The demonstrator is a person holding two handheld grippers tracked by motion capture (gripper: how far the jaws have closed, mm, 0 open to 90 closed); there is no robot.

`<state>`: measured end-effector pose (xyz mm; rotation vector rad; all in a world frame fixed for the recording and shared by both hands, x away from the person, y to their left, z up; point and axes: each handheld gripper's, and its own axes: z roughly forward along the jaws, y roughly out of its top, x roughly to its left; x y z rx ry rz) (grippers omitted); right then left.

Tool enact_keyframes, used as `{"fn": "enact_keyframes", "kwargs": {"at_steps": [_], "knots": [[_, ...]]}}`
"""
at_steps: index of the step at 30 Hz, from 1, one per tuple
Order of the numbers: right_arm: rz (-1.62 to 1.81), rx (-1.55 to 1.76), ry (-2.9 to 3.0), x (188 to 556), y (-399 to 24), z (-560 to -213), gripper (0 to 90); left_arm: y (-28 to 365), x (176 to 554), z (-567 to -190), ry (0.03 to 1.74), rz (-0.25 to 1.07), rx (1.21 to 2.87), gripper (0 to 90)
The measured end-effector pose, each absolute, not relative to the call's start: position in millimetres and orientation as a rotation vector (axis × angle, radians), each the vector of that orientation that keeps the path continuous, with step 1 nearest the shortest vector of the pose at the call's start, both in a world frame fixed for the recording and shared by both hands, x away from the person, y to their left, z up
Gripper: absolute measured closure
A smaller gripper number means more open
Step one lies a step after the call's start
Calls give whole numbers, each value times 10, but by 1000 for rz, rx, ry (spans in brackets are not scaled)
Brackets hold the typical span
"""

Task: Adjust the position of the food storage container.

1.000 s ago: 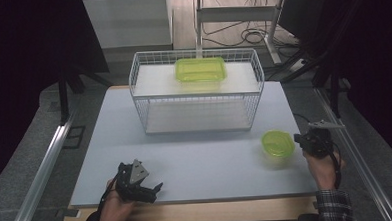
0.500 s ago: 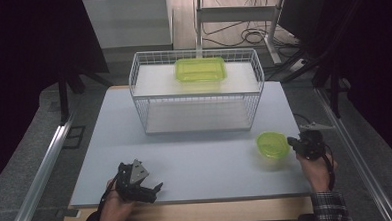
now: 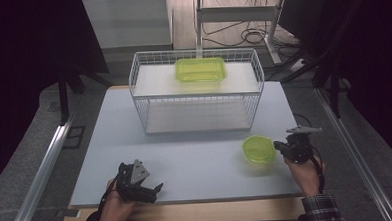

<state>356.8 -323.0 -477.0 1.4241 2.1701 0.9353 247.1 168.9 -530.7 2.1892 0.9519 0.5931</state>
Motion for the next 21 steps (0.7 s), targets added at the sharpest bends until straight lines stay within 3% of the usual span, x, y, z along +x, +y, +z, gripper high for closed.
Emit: {"fn": "enact_keyframes", "kwargs": {"at_steps": [21], "knots": [[964, 1444, 2339, 3477, -3171, -4947, 892, 1688, 2474, -5312, 953, 595, 2195, 1]]}}
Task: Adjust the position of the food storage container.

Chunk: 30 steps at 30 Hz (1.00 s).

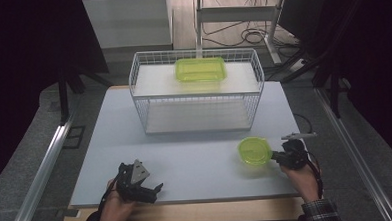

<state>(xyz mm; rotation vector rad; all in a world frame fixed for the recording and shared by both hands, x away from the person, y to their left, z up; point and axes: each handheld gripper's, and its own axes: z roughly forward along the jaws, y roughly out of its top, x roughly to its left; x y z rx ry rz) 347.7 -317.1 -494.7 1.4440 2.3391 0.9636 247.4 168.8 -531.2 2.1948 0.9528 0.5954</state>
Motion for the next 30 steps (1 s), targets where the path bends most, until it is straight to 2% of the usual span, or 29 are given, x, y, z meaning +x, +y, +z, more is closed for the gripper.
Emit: {"fn": "enact_keyframes", "kwargs": {"at_steps": [13, 30], "knots": [[1066, 1393, 2430, 3510, -2887, -5017, 891, 1674, 2480, -5324, 953, 589, 2205, 1], [1175, 1243, 2544, 3604, -2182, -5101, 890, 1673, 2482, -5325, 943, 591, 2222, 1]]}}
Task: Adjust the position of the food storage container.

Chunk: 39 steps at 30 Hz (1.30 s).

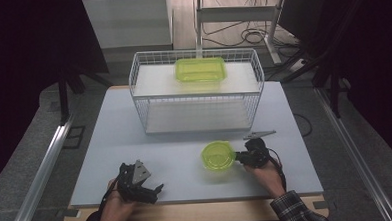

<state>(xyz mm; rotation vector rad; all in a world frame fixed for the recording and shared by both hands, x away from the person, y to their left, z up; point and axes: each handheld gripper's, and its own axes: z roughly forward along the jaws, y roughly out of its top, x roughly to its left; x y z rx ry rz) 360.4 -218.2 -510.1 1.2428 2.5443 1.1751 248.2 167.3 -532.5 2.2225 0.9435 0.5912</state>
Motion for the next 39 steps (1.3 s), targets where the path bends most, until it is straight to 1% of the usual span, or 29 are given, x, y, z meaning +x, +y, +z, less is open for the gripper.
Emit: {"fn": "enact_keyframes", "kwargs": {"at_steps": [16, 27, 33, 39], "knots": [[1199, 1155, 2608, 3684, -1761, -5161, 891, 1664, 2478, -5321, 937, 588, 2232, 1], [1157, 1118, 2546, 3648, -1884, -5063, 876, 1666, 2478, -5319, 941, 585, 2229, 1], [1126, 1082, 2500, 3558, -2009, -4955, 828, 1671, 2474, -5304, 956, 564, 2216, 8], [1132, 1057, 2436, 3448, -2175, -4852, 703, 1669, 2466, -5288, 975, 547, 2190, 16]]}}
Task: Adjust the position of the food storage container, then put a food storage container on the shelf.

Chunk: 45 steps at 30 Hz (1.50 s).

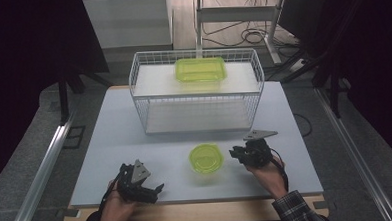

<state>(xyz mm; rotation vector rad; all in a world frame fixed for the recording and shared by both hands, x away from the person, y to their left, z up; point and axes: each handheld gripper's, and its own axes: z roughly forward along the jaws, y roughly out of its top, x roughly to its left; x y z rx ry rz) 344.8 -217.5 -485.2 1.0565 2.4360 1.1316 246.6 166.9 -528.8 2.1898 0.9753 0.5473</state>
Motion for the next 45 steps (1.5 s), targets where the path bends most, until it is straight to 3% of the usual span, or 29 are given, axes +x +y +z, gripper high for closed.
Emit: {"fn": "enact_keyframes", "kwargs": {"at_steps": [12, 16, 30, 45], "knots": [[1112, 978, 2381, 3261, -2320, -4816, 302, 1664, 2463, -5295, 956, 568, 2187, 13], [1126, 984, 2403, 3243, -2355, -4869, 207, 1657, 2464, -5306, 946, 581, 2200, 9], [1177, 1025, 2441, 3296, -2383, -4963, 42, 1659, 2463, -5307, 937, 586, 2195, 9], [1264, 1168, 2500, 3395, -2278, -4860, 47, 1652, 2470, -5312, 929, 588, 2221, 9]]}}
